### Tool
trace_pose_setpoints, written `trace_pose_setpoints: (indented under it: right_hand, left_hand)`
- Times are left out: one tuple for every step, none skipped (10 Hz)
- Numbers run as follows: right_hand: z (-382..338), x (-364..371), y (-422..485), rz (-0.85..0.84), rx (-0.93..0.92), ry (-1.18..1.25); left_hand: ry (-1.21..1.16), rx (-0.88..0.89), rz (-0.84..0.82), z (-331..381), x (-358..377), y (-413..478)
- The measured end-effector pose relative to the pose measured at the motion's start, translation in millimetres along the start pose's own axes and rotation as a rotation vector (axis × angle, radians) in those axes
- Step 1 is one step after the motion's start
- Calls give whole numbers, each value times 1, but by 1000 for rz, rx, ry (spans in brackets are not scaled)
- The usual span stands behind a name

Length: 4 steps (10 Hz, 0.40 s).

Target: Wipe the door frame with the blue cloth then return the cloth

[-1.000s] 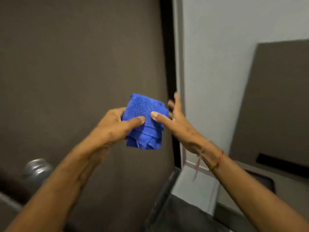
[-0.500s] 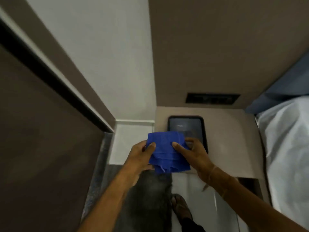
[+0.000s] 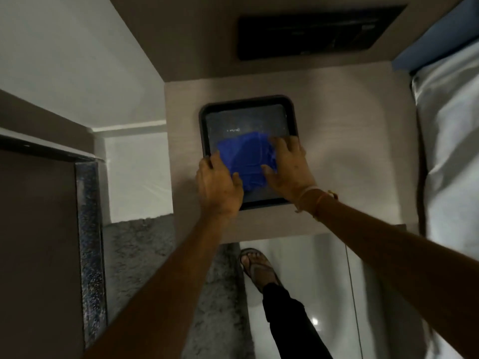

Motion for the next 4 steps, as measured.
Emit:
trace_pose_setpoints:
  right_hand:
    - [3, 21, -16, -187, -197, -314]
    - [14, 33, -27, -361, -147, -503]
    - [0, 29, -31, -423, -69, -603]
    - [-45, 19, -43, -386, -102, -595]
  left_hand:
    - [281, 260, -73, 1, 17, -17]
    - [471, 376, -304, -8, 32, -24]
    - [455, 398, -309, -8, 6, -22]
    - [300, 382, -155, -10, -51, -38]
Point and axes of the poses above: each hand's wrist, its own y-axis towards the middle knuckle, its own x-axis out of the palm, z = x × y, the point moved 5 cm from there along y, towards the middle knuckle, and after that the axes turned 14 degrees about y, right-handed, at the moved point
